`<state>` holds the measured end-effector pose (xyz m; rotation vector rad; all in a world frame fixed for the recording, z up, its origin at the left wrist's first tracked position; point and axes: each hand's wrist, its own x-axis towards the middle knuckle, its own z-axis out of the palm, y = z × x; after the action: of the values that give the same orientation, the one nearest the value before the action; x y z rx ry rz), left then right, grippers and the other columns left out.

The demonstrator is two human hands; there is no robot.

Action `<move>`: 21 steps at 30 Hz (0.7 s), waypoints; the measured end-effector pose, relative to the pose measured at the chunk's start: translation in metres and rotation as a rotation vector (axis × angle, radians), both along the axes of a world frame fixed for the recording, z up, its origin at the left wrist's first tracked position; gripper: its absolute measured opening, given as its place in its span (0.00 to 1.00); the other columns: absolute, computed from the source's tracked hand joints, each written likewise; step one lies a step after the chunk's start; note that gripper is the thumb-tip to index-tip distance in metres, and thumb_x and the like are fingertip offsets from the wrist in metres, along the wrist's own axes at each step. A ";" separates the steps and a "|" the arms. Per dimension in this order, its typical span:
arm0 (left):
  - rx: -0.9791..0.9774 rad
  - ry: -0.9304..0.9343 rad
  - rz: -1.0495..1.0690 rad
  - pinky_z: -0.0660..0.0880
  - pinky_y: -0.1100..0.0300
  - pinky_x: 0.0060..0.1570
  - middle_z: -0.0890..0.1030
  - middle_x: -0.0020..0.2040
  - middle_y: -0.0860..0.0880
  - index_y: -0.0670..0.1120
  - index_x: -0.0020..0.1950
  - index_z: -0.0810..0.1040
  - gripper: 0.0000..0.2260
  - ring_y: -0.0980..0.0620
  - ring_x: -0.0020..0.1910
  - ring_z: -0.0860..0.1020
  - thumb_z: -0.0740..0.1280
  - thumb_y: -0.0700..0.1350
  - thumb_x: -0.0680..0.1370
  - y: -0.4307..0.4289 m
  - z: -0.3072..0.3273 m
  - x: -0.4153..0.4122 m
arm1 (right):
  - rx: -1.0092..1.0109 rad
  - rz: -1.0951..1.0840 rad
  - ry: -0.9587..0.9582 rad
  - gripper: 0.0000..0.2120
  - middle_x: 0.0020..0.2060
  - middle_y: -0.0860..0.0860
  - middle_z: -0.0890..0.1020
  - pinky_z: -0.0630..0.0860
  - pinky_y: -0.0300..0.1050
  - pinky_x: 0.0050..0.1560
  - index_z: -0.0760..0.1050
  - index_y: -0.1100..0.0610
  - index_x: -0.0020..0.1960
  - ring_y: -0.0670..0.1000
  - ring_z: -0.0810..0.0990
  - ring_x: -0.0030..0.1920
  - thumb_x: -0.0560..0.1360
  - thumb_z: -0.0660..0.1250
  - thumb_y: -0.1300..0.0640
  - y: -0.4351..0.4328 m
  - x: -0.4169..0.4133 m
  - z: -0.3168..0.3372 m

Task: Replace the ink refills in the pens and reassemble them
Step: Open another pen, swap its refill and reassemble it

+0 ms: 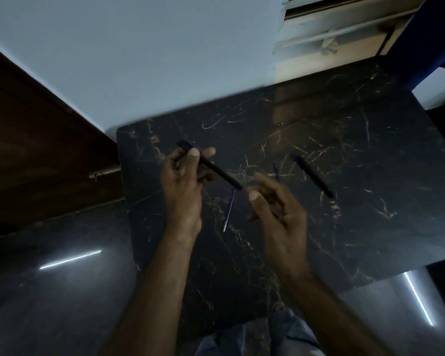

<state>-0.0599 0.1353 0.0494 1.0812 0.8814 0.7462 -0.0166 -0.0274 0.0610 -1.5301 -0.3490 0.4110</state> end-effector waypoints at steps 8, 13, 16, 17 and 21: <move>0.442 0.817 -0.202 0.70 0.79 0.37 0.82 0.44 0.56 0.45 0.55 0.86 0.08 0.60 0.42 0.82 0.76 0.48 0.81 0.021 -0.097 -0.026 | -0.140 0.045 0.133 0.15 0.53 0.52 0.86 0.84 0.60 0.48 0.83 0.49 0.61 0.55 0.85 0.53 0.81 0.70 0.66 -0.058 -0.019 -0.042; 0.546 0.874 -0.234 0.81 0.57 0.46 0.87 0.43 0.51 0.46 0.51 0.86 0.06 0.52 0.43 0.85 0.78 0.48 0.79 0.012 -0.113 -0.030 | -0.130 0.039 0.167 0.14 0.49 0.53 0.86 0.83 0.48 0.44 0.83 0.54 0.59 0.54 0.85 0.49 0.80 0.70 0.70 -0.071 -0.011 -0.037; 0.538 0.851 -0.212 0.82 0.55 0.42 0.85 0.39 0.54 0.48 0.49 0.84 0.06 0.55 0.39 0.84 0.79 0.48 0.78 0.009 -0.117 -0.028 | -0.115 0.037 0.151 0.14 0.48 0.53 0.86 0.83 0.49 0.44 0.83 0.56 0.59 0.55 0.85 0.48 0.79 0.70 0.71 -0.073 -0.006 -0.034; 0.537 0.847 -0.212 0.81 0.56 0.41 0.84 0.39 0.56 0.49 0.49 0.83 0.07 0.56 0.38 0.83 0.79 0.48 0.77 0.008 -0.118 -0.027 | -0.116 0.040 0.141 0.14 0.48 0.53 0.86 0.83 0.50 0.44 0.83 0.57 0.58 0.55 0.85 0.48 0.78 0.71 0.71 -0.074 -0.004 -0.033; 0.538 0.847 -0.222 0.81 0.56 0.41 0.84 0.41 0.54 0.48 0.51 0.83 0.09 0.55 0.40 0.84 0.80 0.50 0.77 0.005 -0.119 -0.026 | -0.141 0.039 0.110 0.14 0.47 0.52 0.86 0.83 0.57 0.48 0.83 0.56 0.57 0.55 0.85 0.48 0.77 0.72 0.71 -0.076 -0.002 -0.033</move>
<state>-0.0855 0.1402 -0.0699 2.0143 1.2670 0.3155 -0.0182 -0.1035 0.0277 -1.6324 -0.2683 0.5583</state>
